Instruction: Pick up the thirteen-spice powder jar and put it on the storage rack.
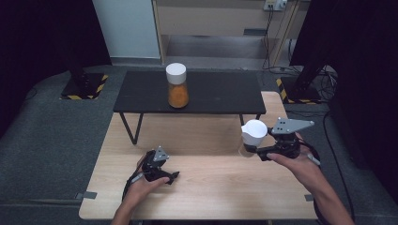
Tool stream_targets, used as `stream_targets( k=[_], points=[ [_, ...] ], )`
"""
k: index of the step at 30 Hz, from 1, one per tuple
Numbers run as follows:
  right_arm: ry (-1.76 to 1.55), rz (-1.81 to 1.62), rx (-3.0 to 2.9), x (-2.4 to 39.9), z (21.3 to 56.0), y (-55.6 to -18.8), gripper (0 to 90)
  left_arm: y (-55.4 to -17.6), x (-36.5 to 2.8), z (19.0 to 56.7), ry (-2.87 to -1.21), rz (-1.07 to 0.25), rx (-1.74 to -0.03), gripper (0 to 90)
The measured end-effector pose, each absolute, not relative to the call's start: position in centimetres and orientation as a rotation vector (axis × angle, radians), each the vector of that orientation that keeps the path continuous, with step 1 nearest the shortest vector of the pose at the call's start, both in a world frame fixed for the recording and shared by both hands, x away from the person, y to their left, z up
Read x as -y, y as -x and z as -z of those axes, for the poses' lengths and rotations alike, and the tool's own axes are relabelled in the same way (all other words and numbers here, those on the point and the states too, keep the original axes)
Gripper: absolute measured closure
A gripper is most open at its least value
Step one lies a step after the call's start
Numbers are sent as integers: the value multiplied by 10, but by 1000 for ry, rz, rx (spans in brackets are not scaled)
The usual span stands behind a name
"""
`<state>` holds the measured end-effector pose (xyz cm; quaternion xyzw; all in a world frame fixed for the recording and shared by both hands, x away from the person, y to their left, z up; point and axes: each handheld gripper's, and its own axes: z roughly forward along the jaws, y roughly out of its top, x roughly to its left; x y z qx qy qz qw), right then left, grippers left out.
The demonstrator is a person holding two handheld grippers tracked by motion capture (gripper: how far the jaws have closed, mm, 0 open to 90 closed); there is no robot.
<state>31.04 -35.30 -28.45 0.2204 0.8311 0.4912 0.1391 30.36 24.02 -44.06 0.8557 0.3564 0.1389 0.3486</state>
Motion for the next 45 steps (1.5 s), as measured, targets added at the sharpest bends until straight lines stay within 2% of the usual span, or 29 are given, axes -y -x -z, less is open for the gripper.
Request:
stream_targets(
  k=[12, 31, 45],
  points=[
    [-608, -1397, -2403, 337, 246, -327, 316, -303, -240, 441, -2218, -360, -925, 0],
    [-596, -1413, -2369, 307, 212, -369, 316, -301, -240, 441, -2217, -360, -924, 0],
    [-667, -1402, -2358, 302, 214, -403, 316, -300, -240, 441, -2216, -360, -924, 0]
  ],
)
